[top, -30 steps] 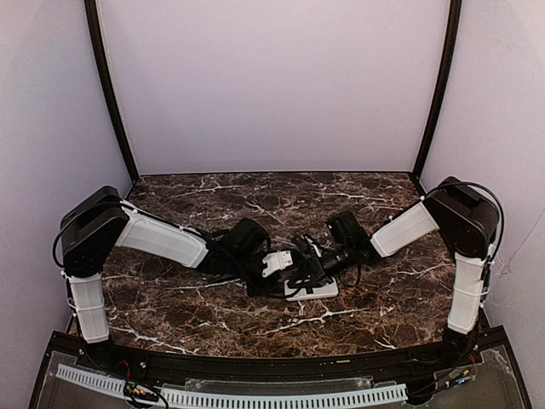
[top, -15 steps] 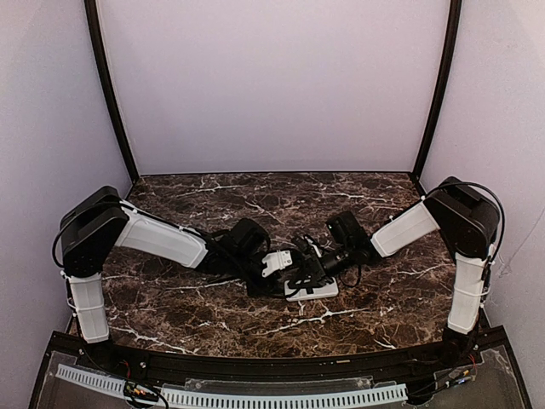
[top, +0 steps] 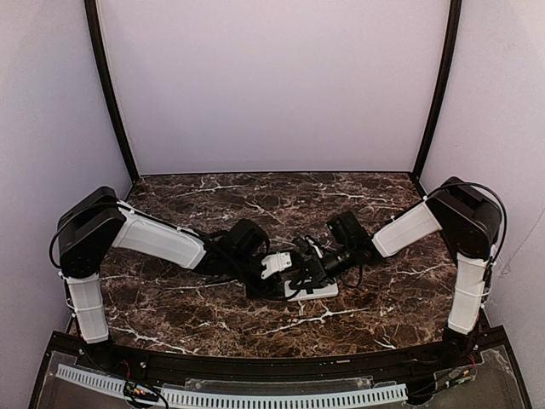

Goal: Load the batteries into the remote control
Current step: Press the battery cover onto the remote control.

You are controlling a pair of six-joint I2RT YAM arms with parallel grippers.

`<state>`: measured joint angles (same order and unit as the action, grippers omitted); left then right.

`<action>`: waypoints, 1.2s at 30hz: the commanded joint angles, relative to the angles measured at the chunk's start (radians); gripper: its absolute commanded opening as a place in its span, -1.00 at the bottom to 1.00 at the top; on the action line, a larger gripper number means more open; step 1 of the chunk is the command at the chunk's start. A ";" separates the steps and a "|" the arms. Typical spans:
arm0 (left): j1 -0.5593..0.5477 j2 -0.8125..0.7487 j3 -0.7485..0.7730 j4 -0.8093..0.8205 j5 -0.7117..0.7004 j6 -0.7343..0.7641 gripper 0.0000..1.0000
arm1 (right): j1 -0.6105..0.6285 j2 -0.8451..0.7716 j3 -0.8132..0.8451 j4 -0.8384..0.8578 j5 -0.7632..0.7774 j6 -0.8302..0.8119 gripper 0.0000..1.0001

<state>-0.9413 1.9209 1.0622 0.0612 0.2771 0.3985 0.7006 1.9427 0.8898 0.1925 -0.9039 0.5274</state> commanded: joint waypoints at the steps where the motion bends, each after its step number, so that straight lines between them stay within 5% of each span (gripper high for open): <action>1: -0.025 0.026 0.053 -0.043 -0.001 0.015 -0.20 | -0.002 0.009 -0.026 -0.070 0.054 -0.019 -0.76; 11: -0.042 0.040 0.071 -0.027 0.016 -0.011 -0.18 | -0.002 0.004 -0.031 -0.059 0.041 -0.011 -0.65; 18: -0.034 -0.027 -0.020 0.049 0.052 -0.065 -0.06 | -0.007 0.011 -0.043 -0.049 0.040 -0.014 -0.77; 22: -0.022 -0.087 -0.090 0.124 0.090 -0.114 0.16 | -0.013 -0.001 -0.052 -0.043 0.040 -0.009 -0.78; 29: -0.027 -0.054 -0.113 0.223 0.087 -0.175 0.85 | -0.019 -0.009 -0.064 -0.035 0.035 -0.004 -0.78; 36: -0.053 0.014 -0.077 0.272 0.046 -0.165 0.86 | -0.022 -0.003 -0.065 -0.023 0.030 0.005 -0.78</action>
<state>-0.9722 1.8988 0.9623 0.2996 0.3428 0.2379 0.6861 1.9259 0.8536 0.2100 -0.9192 0.5285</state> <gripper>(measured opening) 0.938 0.110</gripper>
